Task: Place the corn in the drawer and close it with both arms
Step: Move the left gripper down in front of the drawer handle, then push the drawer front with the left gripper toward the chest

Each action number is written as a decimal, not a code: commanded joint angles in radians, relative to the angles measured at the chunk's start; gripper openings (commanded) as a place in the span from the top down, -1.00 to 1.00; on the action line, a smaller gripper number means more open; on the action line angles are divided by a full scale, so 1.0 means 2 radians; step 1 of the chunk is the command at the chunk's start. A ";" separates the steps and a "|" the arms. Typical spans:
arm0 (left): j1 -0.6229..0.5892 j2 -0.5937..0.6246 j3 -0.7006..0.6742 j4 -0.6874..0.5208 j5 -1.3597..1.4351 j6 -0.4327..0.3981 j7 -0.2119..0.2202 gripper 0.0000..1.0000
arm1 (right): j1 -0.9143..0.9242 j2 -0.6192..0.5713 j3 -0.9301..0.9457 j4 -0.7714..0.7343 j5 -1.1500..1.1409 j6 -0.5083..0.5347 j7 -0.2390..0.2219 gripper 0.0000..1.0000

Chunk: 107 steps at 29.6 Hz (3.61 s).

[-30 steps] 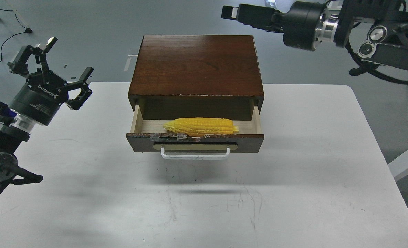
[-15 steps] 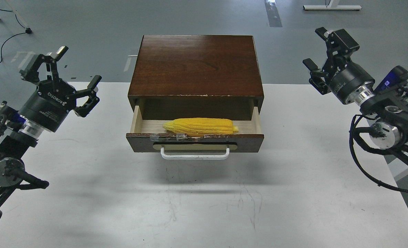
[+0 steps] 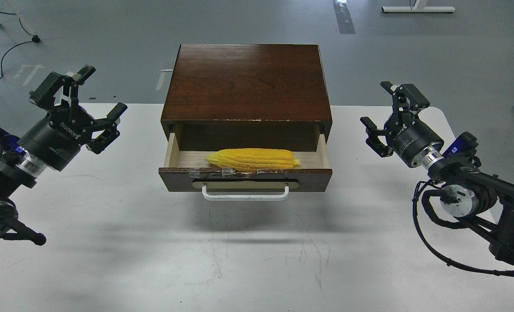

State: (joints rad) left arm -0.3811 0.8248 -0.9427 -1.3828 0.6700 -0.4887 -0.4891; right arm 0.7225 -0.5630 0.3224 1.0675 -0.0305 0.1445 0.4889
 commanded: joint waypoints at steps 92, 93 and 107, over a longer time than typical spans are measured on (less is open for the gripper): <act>-0.027 -0.102 0.188 -0.012 0.325 0.000 0.000 1.00 | -0.036 -0.007 -0.009 0.006 -0.008 -0.003 0.000 -0.98; -0.027 -0.103 0.188 -0.011 0.325 0.000 0.000 1.00 | -0.036 -0.007 -0.009 0.006 -0.008 -0.003 0.000 -0.98; -0.027 -0.105 0.182 -0.007 0.320 0.000 0.000 1.00 | -0.040 -0.005 -0.009 0.007 -0.008 -0.003 0.000 -0.98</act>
State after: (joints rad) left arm -0.4359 0.6153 -0.5707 -1.4034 1.3151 -0.4888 -0.4888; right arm 0.6488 -0.5738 0.3038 1.0814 -0.0459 0.1380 0.4886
